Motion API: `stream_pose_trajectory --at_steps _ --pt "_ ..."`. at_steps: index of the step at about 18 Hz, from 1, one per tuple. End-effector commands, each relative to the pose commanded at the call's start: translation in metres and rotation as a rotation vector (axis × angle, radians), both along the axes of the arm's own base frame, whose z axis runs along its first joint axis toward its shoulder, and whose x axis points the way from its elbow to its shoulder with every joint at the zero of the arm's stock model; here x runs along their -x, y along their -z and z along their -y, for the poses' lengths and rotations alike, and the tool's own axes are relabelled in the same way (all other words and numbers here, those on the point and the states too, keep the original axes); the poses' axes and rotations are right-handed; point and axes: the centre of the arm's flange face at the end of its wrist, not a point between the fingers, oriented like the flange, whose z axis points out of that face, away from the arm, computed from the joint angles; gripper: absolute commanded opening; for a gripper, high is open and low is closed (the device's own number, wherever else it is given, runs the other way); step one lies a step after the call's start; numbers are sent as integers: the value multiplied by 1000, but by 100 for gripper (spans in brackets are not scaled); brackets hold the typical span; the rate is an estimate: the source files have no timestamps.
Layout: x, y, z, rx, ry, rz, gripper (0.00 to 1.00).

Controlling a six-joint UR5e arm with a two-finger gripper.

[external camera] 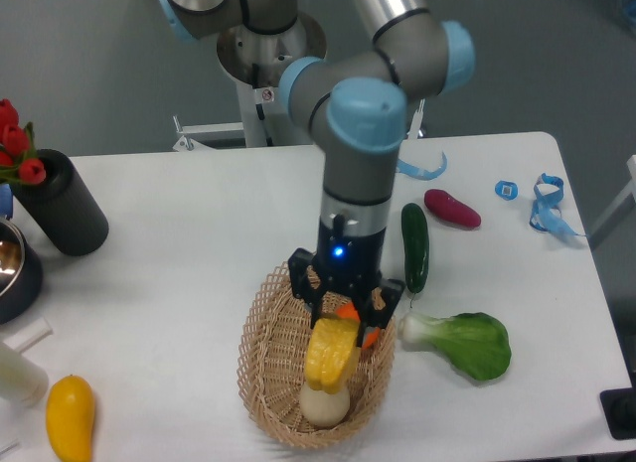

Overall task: Pick up the yellow pepper from the basket
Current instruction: 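Lift the grasped yellow pepper up out of the basket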

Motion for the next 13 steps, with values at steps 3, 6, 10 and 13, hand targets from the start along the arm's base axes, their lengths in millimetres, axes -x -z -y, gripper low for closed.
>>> stream_pose_trajectory --at_steps 3,6,10,13 --pt "9 -11 12 -55 -1 20 27" --pt "7 -17 14 -60 -1 12 27" --pt "9 -23 23 -66 -12 6 27" --pt "10 -27 25 -70 -16 1 27"
